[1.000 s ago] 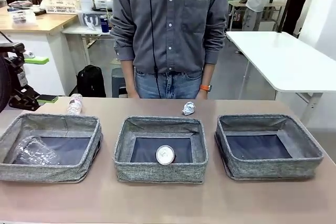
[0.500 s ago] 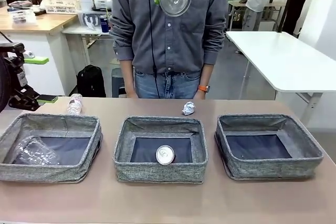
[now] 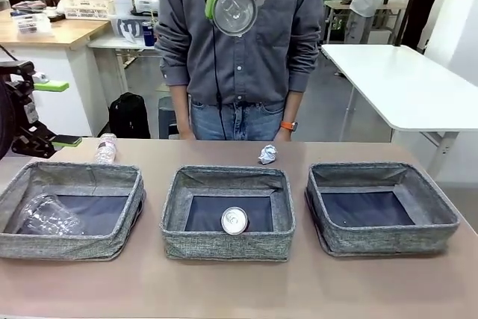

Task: Sort the waste into the appropriate baskets.
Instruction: Pick up the waste item pointed out by the person.

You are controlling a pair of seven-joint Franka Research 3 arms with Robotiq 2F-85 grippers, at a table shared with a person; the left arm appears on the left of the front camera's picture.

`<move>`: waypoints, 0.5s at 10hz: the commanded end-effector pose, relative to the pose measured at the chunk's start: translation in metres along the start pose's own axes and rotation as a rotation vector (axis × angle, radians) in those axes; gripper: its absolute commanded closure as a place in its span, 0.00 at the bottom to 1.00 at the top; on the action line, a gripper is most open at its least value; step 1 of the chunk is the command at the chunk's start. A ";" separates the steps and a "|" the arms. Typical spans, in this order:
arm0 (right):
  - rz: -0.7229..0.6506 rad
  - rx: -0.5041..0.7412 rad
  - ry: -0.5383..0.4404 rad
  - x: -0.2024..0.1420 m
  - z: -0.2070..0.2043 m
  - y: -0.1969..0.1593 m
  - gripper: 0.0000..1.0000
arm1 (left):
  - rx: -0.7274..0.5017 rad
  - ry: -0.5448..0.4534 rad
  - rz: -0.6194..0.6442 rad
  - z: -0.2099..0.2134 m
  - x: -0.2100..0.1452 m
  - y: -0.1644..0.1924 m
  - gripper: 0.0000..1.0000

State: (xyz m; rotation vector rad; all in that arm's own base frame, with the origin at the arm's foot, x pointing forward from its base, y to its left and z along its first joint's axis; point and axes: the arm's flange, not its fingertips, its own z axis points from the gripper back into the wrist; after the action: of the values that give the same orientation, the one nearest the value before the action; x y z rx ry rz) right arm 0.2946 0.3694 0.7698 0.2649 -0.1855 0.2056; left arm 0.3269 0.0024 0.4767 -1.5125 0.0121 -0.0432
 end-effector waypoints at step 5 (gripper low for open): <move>-0.004 0.001 -0.007 -0.003 0.005 -0.001 0.57 | -0.013 0.003 -0.007 0.000 -0.002 -0.002 0.00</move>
State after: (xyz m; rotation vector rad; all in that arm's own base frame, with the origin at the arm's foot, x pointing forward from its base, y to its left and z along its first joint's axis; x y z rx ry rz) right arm 0.2939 0.3691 0.7721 0.2672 -0.1886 0.2065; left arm 0.3269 0.0024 0.4767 -1.5125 0.0121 -0.0432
